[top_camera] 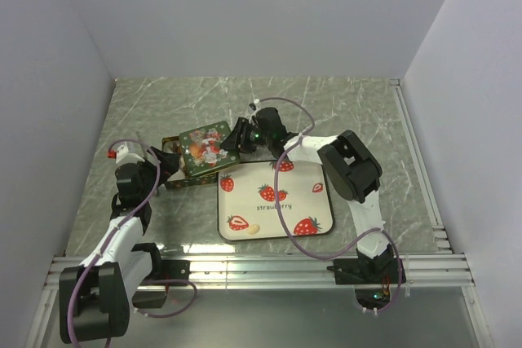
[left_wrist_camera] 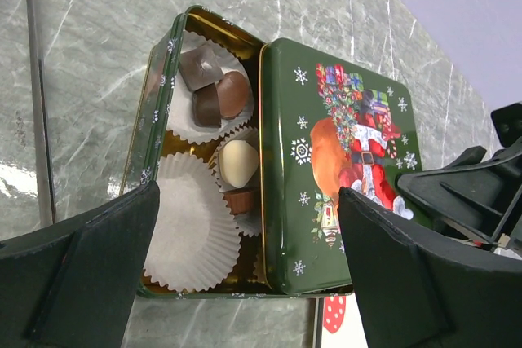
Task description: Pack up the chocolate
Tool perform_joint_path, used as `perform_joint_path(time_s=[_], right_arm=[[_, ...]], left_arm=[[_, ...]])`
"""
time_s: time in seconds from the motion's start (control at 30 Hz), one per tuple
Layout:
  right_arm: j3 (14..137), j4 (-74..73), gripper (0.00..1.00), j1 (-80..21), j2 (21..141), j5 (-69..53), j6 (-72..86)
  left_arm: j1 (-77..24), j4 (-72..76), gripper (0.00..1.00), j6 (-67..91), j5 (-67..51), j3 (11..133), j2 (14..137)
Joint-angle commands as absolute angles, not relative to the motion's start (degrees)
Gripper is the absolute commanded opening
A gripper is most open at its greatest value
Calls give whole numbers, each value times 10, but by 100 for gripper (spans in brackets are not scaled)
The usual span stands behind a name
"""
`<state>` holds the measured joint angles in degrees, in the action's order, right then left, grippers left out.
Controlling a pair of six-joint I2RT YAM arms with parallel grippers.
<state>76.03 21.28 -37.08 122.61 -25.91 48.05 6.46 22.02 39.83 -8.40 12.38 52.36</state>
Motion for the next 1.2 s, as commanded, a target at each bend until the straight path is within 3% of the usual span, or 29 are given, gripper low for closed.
perform_joint_path(time_s=[0.0,0.13,0.33,0.87,1.17], right_arm=[[761,192,51,-373,1225,-250,453],[777,170,53,-379,1227,-250,435],[798,121,64,-395,1237,-231,405],[817,100,64,-421,1225,-217,383],[838,75,64,-434,1222,-203,369]], left_arm=[[67,250,97,390,-96,122,524],[67,250,97,391,-98,123,526],[67,252,97,389,-103,127,541],[66,254,97,390,-105,132,560],[66,243,96,391,-57,120,501]])
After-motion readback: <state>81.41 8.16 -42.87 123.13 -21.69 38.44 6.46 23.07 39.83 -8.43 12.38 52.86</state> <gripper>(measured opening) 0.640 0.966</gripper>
